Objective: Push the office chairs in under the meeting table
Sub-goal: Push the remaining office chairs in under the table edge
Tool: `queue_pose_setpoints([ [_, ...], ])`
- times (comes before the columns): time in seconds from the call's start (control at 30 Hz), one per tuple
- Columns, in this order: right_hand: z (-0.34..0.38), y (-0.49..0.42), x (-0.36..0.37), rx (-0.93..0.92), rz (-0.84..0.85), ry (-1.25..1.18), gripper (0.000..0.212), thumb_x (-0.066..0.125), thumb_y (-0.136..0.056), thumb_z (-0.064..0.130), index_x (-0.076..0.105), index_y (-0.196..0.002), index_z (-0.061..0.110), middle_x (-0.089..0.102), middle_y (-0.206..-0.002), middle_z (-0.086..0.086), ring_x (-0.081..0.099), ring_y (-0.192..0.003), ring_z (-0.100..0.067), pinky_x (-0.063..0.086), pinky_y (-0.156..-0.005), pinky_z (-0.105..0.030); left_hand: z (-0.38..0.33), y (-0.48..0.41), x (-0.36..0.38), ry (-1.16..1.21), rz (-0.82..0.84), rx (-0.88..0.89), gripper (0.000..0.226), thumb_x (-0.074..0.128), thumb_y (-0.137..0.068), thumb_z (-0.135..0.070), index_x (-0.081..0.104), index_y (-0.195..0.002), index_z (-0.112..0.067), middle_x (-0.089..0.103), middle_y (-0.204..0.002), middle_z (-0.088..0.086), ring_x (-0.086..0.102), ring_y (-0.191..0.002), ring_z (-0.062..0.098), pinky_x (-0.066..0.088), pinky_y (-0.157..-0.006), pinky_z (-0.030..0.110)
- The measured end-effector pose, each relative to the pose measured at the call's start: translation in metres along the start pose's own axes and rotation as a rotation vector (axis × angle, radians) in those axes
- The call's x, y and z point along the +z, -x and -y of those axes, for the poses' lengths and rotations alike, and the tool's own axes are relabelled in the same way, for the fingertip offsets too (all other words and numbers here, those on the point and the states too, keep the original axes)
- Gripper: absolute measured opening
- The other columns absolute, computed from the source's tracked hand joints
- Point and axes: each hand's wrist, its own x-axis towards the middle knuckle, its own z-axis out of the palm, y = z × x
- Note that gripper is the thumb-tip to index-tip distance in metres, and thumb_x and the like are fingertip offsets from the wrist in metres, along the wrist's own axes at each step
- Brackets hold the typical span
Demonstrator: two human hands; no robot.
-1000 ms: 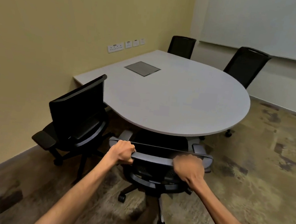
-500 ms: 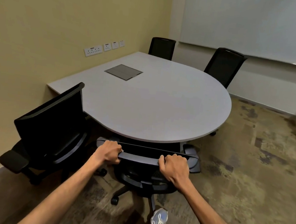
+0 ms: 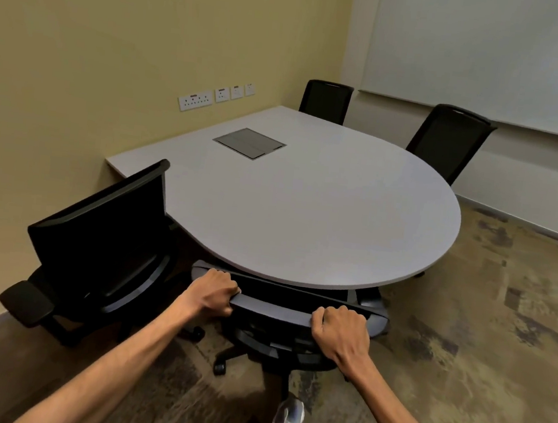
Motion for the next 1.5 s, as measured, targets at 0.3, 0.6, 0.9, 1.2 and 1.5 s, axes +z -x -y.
queue_pose_setpoints([
  [0.3,0.0,-0.04,0.008,0.037,-0.051,0.027,0.047,0.038,-0.082,0.03,0.026,-0.039,0.016,0.022,-0.037,0.004,0.019,-0.033,-0.015,0.0,-0.043,-0.023,0.026,-0.047,-0.008,0.006,-0.014,0.0,0.02,0.054,-0.084,-0.028,0.067,-0.087,-0.013,0.071,-0.089,0.011,0.063,-0.088,0.035,0.044,-0.074,0.039],
  [0.6,-0.045,-0.087,0.011,0.045,-0.011,0.054,0.05,0.036,-0.085,0.03,0.024,-0.039,0.016,0.026,-0.038,0.005,0.026,-0.035,-0.018,0.006,-0.043,-0.024,0.014,-0.103,-0.018,0.069,-0.009,0.012,0.021,0.057,-0.079,-0.028,0.066,-0.087,-0.011,0.069,-0.087,0.014,0.063,-0.084,0.033,0.044,-0.074,0.037],
  [0.9,-0.081,-0.135,0.015,-0.027,0.013,0.003,0.046,0.024,-0.083,0.037,0.023,-0.04,0.02,0.033,-0.038,0.002,0.025,-0.036,-0.014,0.012,-0.044,-0.027,0.003,-0.128,-0.026,0.12,-0.038,-0.021,0.022,0.053,-0.077,-0.026,0.065,-0.082,-0.008,0.067,-0.081,0.014,0.063,-0.075,0.033,0.043,-0.066,0.034],
  [1.2,-0.069,-0.141,0.02,-0.059,-0.011,0.023,0.046,0.025,-0.084,0.034,0.021,-0.041,0.02,0.035,-0.041,0.0,0.028,-0.038,-0.019,0.007,-0.045,-0.027,0.019,-0.129,-0.026,0.122,-0.031,-0.036,0.022,0.056,-0.08,-0.026,0.068,-0.084,-0.008,0.069,-0.077,0.011,0.064,-0.073,0.03,0.053,-0.071,0.038],
  [1.5,-0.066,-0.121,0.019,-0.031,-0.014,-0.045,0.048,0.027,-0.093,0.033,0.03,-0.047,0.021,0.031,-0.041,0.004,0.032,-0.04,-0.01,0.022,-0.052,-0.03,0.011,-0.113,-0.018,0.172,-0.222,-0.02,0.036,0.055,-0.085,-0.048,0.051,-0.085,-0.013,0.066,-0.076,0.006,0.063,-0.07,0.029,0.049,-0.068,0.037],
])
